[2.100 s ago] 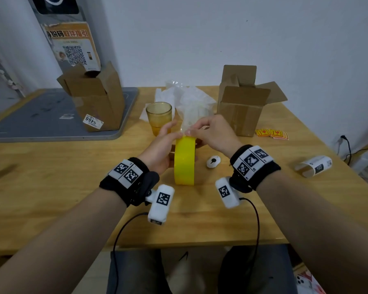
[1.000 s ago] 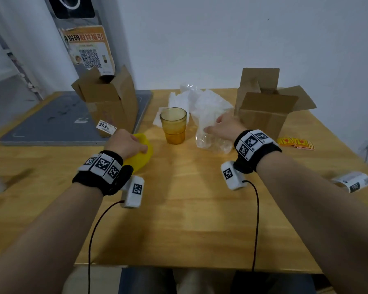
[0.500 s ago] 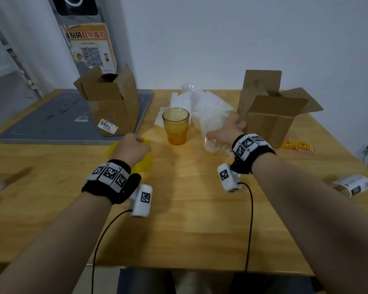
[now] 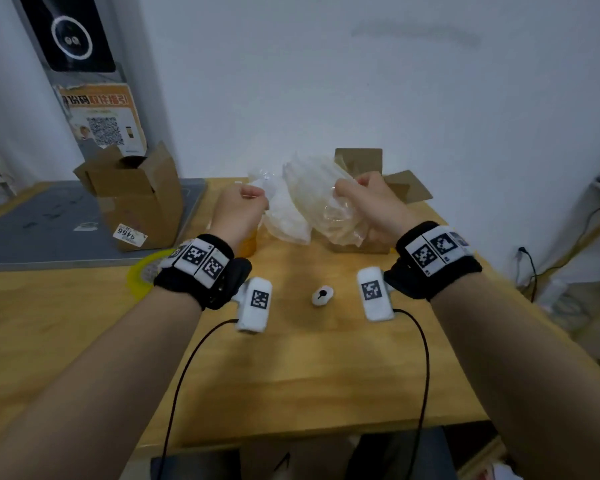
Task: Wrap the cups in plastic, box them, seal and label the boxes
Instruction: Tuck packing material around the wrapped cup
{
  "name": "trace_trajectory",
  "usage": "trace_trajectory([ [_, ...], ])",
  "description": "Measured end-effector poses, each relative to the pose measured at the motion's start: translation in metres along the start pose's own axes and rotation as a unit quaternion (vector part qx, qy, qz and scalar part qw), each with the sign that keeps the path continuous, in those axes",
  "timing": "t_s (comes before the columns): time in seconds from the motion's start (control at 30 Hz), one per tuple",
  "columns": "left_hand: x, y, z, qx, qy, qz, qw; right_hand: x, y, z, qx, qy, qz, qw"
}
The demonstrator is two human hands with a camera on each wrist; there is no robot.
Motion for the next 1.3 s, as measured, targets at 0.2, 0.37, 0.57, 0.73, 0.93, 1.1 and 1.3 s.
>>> trace_trajectory([
  [0.2,0.071,-0.021,-0.026,-0.030,0.031,0.088,0.995,-0.063,-0.009,0.020,-0.003,-0.118,-0.059,0.991],
  [0.37,0.120,-0.050,-0.038,-0.039,0.016,0.155,0.987,-0.096,-0.040,0.028,-0.008,-0.184,-0.094,0.978],
  [0.57,0.165,-0.061,-0.028,-0.020,-0.069,0.231,0.970,-0.101,-0.079,0.023,0.032,-0.208,-0.097,0.973],
  [0.73,0.186,-0.046,-0.032,-0.002,-0.126,0.330,0.936,-0.101,-0.095,0.010,0.058,-0.203,-0.079,0.974],
  [0.93,0.197,-0.073,-0.041,0.022,-0.137,0.301,0.943,-0.105,-0.104,-0.012,0.081,-0.218,-0.083,0.969],
  [1.1,0.202,-0.093,-0.037,0.104,-0.368,0.334,0.862,-0.103,-0.109,-0.032,0.106,-0.216,-0.062,0.969],
  [1.3,0.183,-0.102,-0.035,0.113,-0.316,0.290,0.896,-0.094,-0.116,-0.040,0.088,-0.192,-0.049,0.976],
])
Point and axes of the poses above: each hand's wrist, its own y-axis away from the middle knuckle, its own x-axis out of the palm, z = x × y, the point moved 7 cm from there along -y, towards the middle knuckle, and after that the axes turned 10 degrees about y, right-handed, at the moved point
